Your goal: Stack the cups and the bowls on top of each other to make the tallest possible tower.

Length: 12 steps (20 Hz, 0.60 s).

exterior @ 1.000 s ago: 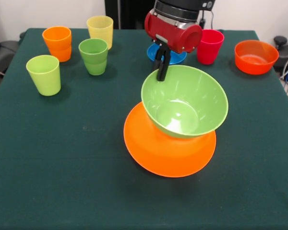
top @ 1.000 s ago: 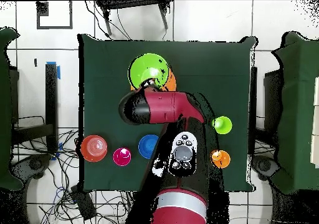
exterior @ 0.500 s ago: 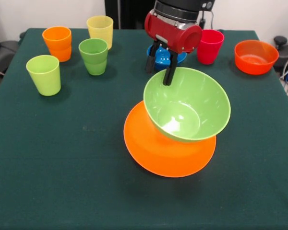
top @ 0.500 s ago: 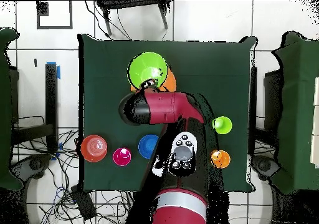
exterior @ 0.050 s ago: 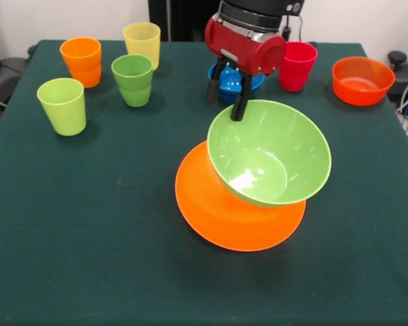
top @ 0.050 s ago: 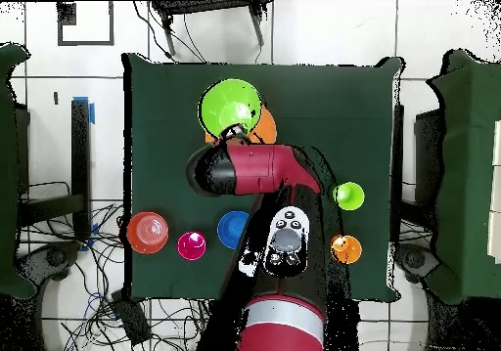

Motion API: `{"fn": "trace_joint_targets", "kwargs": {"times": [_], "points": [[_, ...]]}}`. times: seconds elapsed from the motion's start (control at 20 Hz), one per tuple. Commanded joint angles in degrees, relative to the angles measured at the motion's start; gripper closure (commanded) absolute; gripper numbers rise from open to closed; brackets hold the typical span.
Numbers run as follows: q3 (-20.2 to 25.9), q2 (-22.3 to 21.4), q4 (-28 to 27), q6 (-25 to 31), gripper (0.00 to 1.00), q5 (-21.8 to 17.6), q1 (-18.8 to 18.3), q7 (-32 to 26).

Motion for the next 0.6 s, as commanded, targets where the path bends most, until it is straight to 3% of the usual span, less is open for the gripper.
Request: {"fn": "trace_joint_targets", "kwargs": {"times": [0.05, 0.3, 0.6], "points": [[5.03, -0.56, 0.98, 4.01, 0.00, -3.70, 0.07, -6.89], [5.72, -2.20, 0.93, 6.43, 0.00, -3.30, -0.42, -8.37], [4.66, -0.81, -0.28, 6.45, 0.00, -4.25, 0.01, -8.17]]}}
